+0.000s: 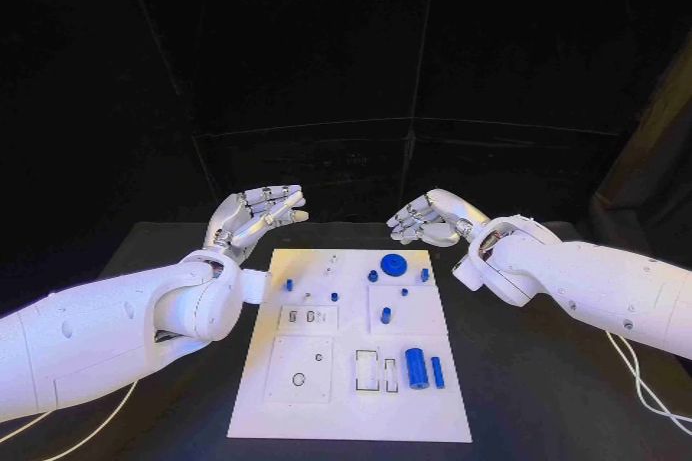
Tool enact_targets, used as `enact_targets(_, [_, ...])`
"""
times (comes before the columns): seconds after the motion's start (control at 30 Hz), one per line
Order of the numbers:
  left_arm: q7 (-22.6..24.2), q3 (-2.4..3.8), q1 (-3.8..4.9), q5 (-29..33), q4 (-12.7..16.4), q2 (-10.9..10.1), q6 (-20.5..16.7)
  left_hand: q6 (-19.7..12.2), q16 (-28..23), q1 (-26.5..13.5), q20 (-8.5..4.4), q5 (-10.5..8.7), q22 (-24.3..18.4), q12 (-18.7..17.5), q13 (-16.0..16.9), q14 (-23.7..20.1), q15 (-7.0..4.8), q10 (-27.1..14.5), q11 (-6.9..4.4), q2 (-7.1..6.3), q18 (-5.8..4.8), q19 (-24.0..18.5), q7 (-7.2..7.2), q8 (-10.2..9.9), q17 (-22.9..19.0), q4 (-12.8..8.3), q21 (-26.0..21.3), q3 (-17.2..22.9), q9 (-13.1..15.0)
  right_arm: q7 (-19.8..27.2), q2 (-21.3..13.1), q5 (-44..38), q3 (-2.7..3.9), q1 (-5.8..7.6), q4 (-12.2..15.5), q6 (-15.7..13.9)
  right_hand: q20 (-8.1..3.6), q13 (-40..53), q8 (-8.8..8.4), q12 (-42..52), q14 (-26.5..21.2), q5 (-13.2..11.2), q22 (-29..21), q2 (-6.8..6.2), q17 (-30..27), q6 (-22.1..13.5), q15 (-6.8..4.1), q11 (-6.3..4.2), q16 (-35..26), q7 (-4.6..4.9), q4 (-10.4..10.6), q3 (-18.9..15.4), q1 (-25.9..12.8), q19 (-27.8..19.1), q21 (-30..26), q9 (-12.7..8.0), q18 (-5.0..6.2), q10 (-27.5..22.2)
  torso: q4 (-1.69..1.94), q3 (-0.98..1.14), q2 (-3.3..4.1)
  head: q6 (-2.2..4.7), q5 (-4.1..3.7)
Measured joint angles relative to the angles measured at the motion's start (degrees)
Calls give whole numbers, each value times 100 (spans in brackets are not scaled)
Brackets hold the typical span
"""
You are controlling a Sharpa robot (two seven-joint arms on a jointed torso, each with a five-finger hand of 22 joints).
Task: Assemble the parts on the task board
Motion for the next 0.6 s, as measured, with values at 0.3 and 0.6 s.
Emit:
enact_targets(0.3, [3,-1,0,-153,455,-214,260,217,-140,35,-110,0,-136,-110,-75,333,-96,238,-79,87,1,412,80,-56,54,-160,-106,-76,-91,-813,209,-2224,9,195,71,341,-528,13,-142,-171,1370,-66,542,-391,486,454,-418,-263,583,-215,22,120,-7,976,1131,6,-1,622,81,-56,242,26,-72])
enact_targets(0.6, [-5,-2,0,-232,539,-208,472,217,-325,-11,-69,0,-247,-252,-80,331,-94,259,-59,133,0,455,80,-161,37,-239,-270,-125,-124,-1393,425,-3635,12,223,47,674,-575,7,-296,-171,1378,-66,828,-497,1044,475,-427,-282,1304,-235,93,191,-114,1064,1642,5,-1,351,142,-84,418,62,-136])
